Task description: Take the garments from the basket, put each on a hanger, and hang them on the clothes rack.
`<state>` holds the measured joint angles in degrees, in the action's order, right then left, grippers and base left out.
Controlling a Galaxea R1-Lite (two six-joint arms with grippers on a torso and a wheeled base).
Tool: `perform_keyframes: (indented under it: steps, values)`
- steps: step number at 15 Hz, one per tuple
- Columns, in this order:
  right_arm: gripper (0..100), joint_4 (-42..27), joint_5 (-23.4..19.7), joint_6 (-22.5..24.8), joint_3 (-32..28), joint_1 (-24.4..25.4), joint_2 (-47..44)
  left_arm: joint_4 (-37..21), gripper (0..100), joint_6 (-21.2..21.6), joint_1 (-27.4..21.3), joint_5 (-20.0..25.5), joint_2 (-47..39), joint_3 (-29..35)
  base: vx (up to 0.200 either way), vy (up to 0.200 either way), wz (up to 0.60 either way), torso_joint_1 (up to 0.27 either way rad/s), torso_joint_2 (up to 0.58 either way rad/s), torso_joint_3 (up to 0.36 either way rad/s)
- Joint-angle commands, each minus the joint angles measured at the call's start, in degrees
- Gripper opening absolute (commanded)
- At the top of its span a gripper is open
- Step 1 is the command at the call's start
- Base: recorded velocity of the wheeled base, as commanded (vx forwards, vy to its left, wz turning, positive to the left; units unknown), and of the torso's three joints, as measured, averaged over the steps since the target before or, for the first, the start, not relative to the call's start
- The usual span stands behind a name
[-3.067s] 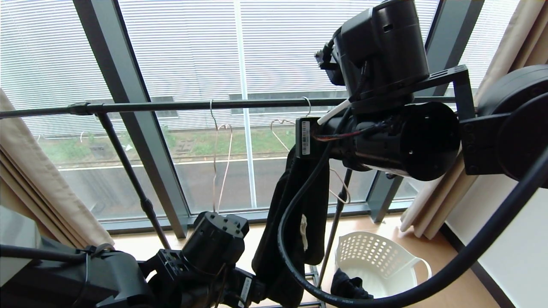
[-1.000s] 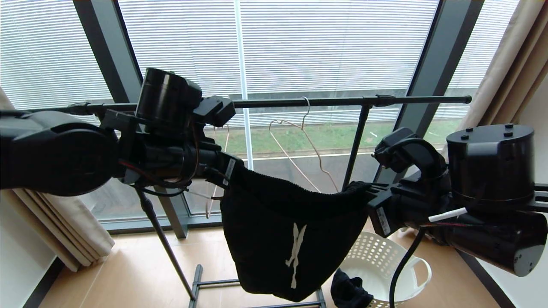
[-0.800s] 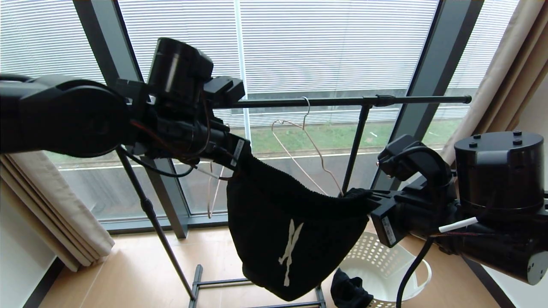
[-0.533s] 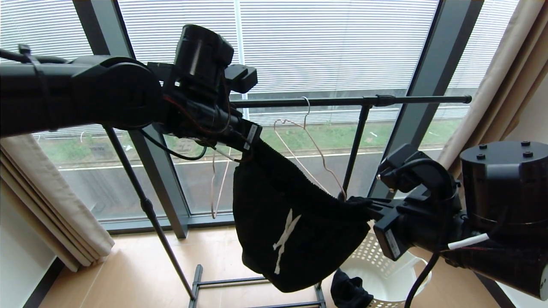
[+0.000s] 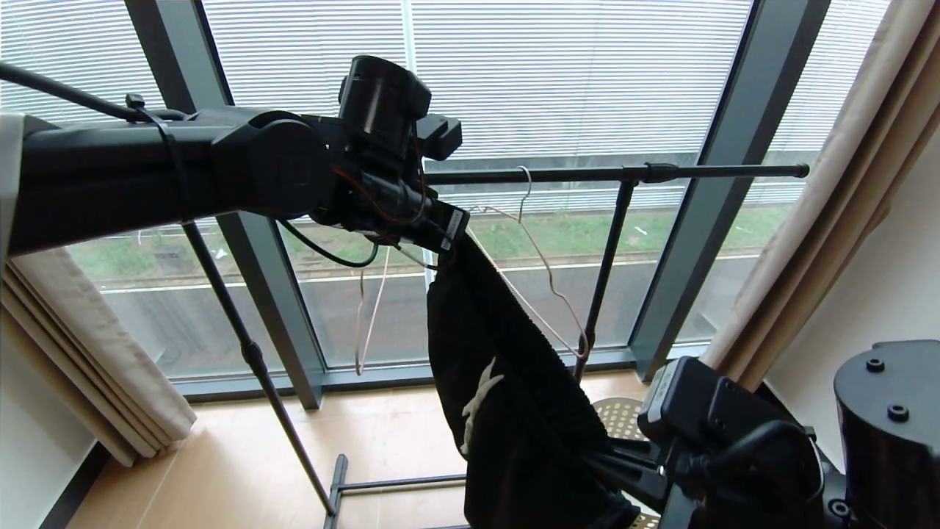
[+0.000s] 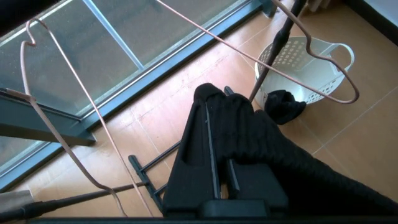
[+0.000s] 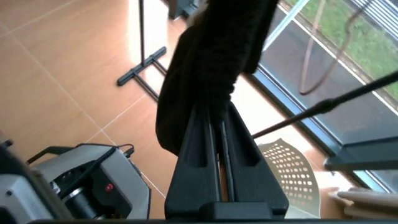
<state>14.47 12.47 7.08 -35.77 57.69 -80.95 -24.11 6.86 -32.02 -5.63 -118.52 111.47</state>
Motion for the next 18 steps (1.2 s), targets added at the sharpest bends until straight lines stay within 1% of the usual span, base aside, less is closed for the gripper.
perform_keyframes:
  steps: [1,3,7,8,9,11,12,13,14,15,16,17,18]
  values:
    - [0,0.0,-1.0,-0.1,1.0,3.0,0.3,-0.3,0,0.0,0.0,-0.1,-0.5,1.5,0.0,0.0,0.0,0.0,0.0,0.0]
    - [0,0.0,-1.1,-0.3,0.9,4.5,0.2,-0.4,0,0.0,0.0,-0.1,-1.3,2.1,0.0,0.0,0.0,0.0,0.0,0.0]
    - [0,0.1,-1.0,-0.3,0.8,4.1,0.4,-0.7,0,-0.1,-0.1,-0.1,-0.3,2.0,0.0,0.0,0.0,0.0,0.0,0.0]
    - [0,0.1,-0.7,-0.2,0.8,2.5,0.6,-0.8,0,-0.1,-0.1,-0.1,0.0,1.9,0.0,0.0,0.0,0.0,0.0,0.0]
    - [0,0.0,-0.5,0.1,0.4,-1.5,0.7,-2.0,0,-0.1,-0.1,-0.1,1.4,1.6,0.0,0.0,0.0,0.0,0.0,0.0]
    - [0,0.0,-0.5,0.5,-0.5,-5.7,0.8,-5.1,0,0.1,-0.1,-0.1,3.3,1.6,0.0,0.0,0.0,0.0,0.0,0.0]
    - [0,0.0,-0.7,0.8,-2.1,-11.2,0.3,-8.1,0,0.2,-0.2,-0.1,5.6,1.1,0.0,0.0,0.0,0.0,0.0,0.0]
    - [0,0.0,-0.7,0.8,-2.9,-12.7,0.1,-9.2,0,0.3,-0.3,-0.1,6.8,0.2,0.0,0.0,0.0,0.0,0.0,0.0]
    - [0,0.1,-0.8,0.7,-3.8,-14.3,-0.5,-9.9,0,0.3,-0.8,0.0,8.8,-2.1,0.0,0.0,0.0,0.0,0.0,0.0]
    - [0,0.1,-1.0,0.6,-5.6,-16.3,-1.1,-9.8,0,0.3,-1.5,-0.1,13.1,-8.8,0.0,0.0,0.0,0.0,0.0,0.0]
    - [0,0.1,-1.0,0.6,-5.7,-16.4,-1.2,-9.8,0,0.3,-1.6,-0.1,13.3,-9.1,0.0,0.0,0.0,0.0,0.0,0.0]
    - [0,0.2,-0.9,-0.4,-7.8,-17.8,-3.3,-9.7,0,0.3,-3.0,-0.1,17.4,-15.9,0.0,0.0,0.0,0.0,0.0,0.0]
    - [0,1.1,-0.2,-3.4,-9.3,-18.0,-5.2,-9.6,0,0.3,-4.2,-0.6,20.3,-21.4,0.0,0.0,0.0,0.0,0.0,0.0]
